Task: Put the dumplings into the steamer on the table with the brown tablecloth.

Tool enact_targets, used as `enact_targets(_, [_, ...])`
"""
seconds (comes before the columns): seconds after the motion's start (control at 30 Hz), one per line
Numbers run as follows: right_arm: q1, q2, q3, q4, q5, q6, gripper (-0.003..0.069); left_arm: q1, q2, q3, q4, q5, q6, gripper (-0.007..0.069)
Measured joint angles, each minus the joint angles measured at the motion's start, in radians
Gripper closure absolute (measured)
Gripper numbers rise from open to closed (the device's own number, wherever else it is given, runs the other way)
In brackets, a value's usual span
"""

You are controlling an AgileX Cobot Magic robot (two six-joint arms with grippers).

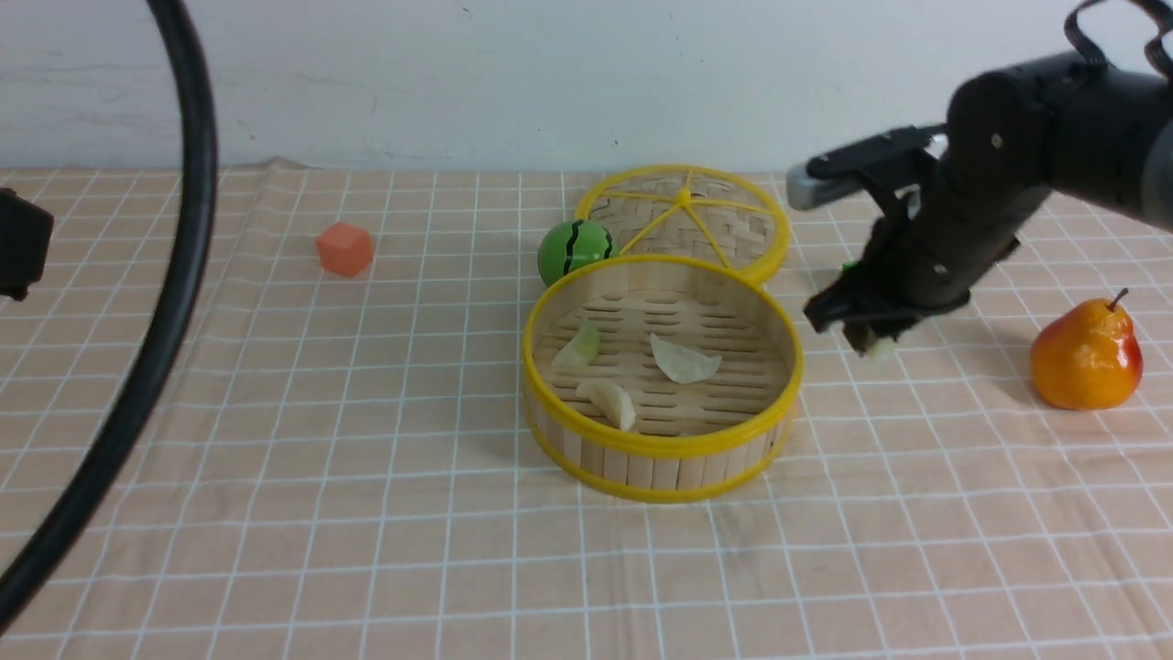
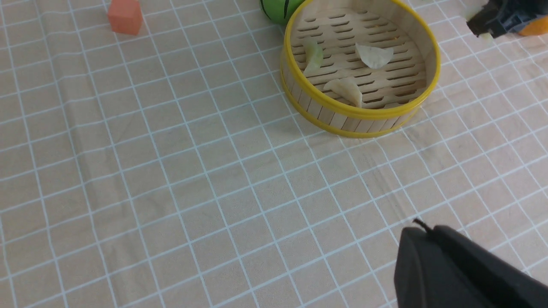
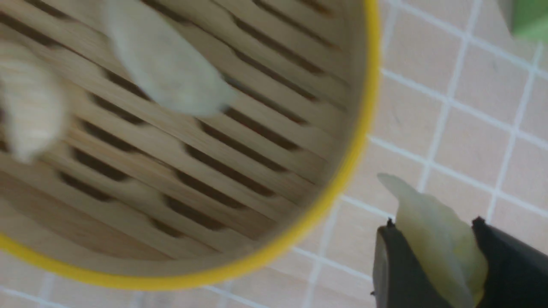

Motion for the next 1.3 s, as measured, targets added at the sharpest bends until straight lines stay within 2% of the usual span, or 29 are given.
enact_targets(0.27, [0.138, 0.129, -0.136, 0.033, 0.03, 0.0, 0.0446, 0.0, -0.001, 0.0, 0.0, -0.001, 0.011, 0.0622])
enact_targets(0.5, [0.177, 0.24, -0.137, 0.045, 0.02, 0.015, 0.0446, 0.0, -0.025, 0.001, 0.004, 0.014, 0.039, 0.062])
enact_targets(0.6, [0.178, 0.257, -0.138, 0.045, 0.008, 0.052, 0.0396, 0.0, -0.055, 0.019, 0.016, 0.014, 0.041, 0.0617])
enact_targets(0.73, [0.178, 0.248, -0.146, 0.045, 0.02, 0.064, 0.0253, 0.0, -0.136, 0.127, 0.044, 0.013, 0.03, 0.0616])
enact_targets(0.83, [0.178, 0.207, -0.148, 0.045, 0.048, 0.064, 0.0212, 0.0, -0.223, 0.251, 0.058, -0.005, 0.001, 0.0612])
enact_targets(0.9, [0.178, 0.165, -0.148, 0.045, 0.061, 0.064, 0.0215, 0.0, -0.284, 0.332, 0.061, -0.034, -0.019, 0.0609])
enact_targets(1.03, [0.178, 0.019, -0.146, 0.045, 0.074, 0.063, 0.0299, 0.0, -0.454, 0.53, 0.062, -0.152, -0.062, 0.0607])
enact_targets(1.17, [0.178, -0.183, -0.07, 0.045, 0.04, 0.052, 0.0454, 0.0, -0.629, 0.726, 0.068, -0.323, -0.093, 0.0606])
enact_targets(1.23, [0.178, -0.244, -0.022, 0.045, 0.016, 0.052, 0.0504, 0.0, -0.679, 0.786, 0.069, -0.378, -0.1, 0.0606])
enact_targets(1.27, [0.178, -0.326, 0.067, 0.045, -0.032, 0.052, 0.0575, 0.0, -0.727, 0.845, 0.069, -0.45, -0.106, 0.0606])
enact_targets(1.3, [0.178, -0.367, 0.1, 0.047, -0.051, 0.052, 0.0596, 0.0, -0.747, 0.871, 0.071, -0.485, -0.108, 0.0605])
